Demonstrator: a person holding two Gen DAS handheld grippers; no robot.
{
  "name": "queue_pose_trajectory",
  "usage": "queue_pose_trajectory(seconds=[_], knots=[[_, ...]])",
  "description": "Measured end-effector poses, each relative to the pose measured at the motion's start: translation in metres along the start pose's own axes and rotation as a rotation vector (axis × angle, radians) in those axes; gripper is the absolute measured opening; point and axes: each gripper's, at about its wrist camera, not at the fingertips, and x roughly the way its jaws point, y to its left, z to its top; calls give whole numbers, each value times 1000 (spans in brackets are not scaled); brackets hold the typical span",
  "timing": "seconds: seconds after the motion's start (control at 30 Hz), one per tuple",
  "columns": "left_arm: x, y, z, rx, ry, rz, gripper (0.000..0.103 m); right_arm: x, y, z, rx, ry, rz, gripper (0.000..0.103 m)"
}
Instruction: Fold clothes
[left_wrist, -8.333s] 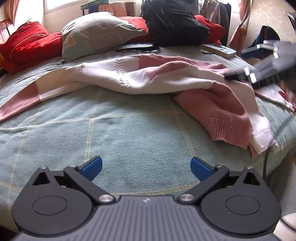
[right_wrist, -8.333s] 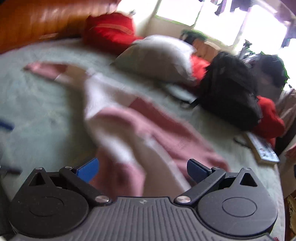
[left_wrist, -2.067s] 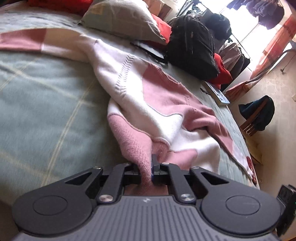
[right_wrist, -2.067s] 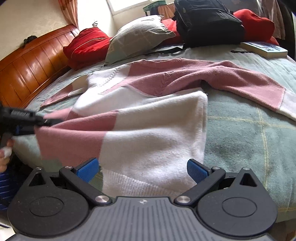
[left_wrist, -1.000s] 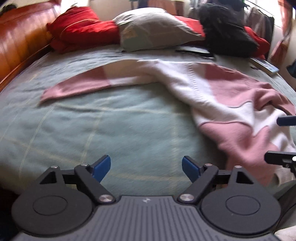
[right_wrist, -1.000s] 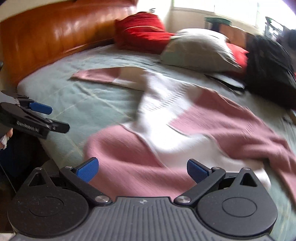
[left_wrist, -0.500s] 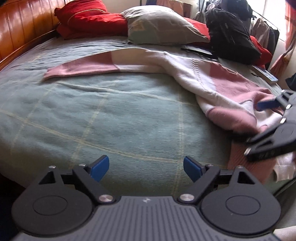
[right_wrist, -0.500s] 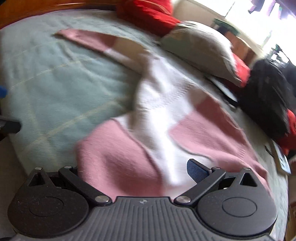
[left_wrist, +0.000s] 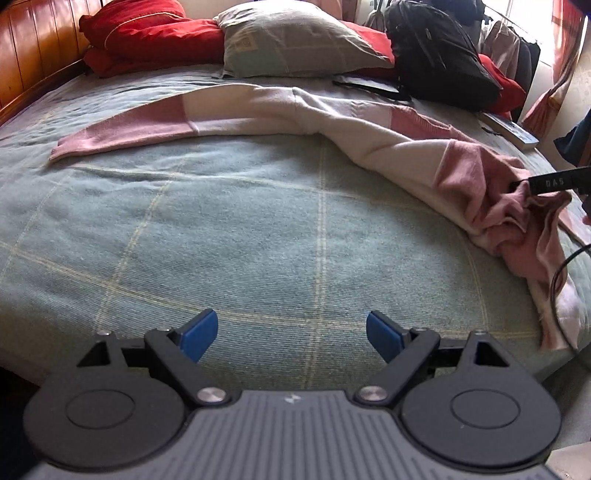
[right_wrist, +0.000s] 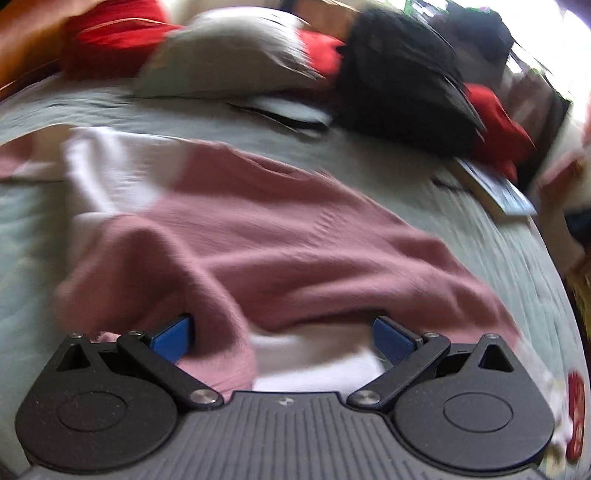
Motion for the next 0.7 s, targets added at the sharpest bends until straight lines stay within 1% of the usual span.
queue_pose_trajectory(seconds=[0.1, 0.23, 0.37, 0.47, 0.6, 0.7], knots=[[3, -2, 1, 6, 8, -2, 88, 4, -20, -8, 51, 21, 22, 103], [7, -9, 3, 24, 19, -11, 88, -10, -26, -18, 59, -10, 58, 103], [7, -19, 7, 35, 22, -66, 88, -28, -27, -28, 59, -49, 93, 103], [10, -28, 12, 43, 30, -109, 88, -48, -23, -37, 55, -96, 144, 103], [15, -43, 16, 66, 39, -123, 88, -72, -4, -51, -20, -156, 209, 103], [19, -50, 17, 80, 47, -131, 88, -87, 19, -53, -129, -198, 238, 103]])
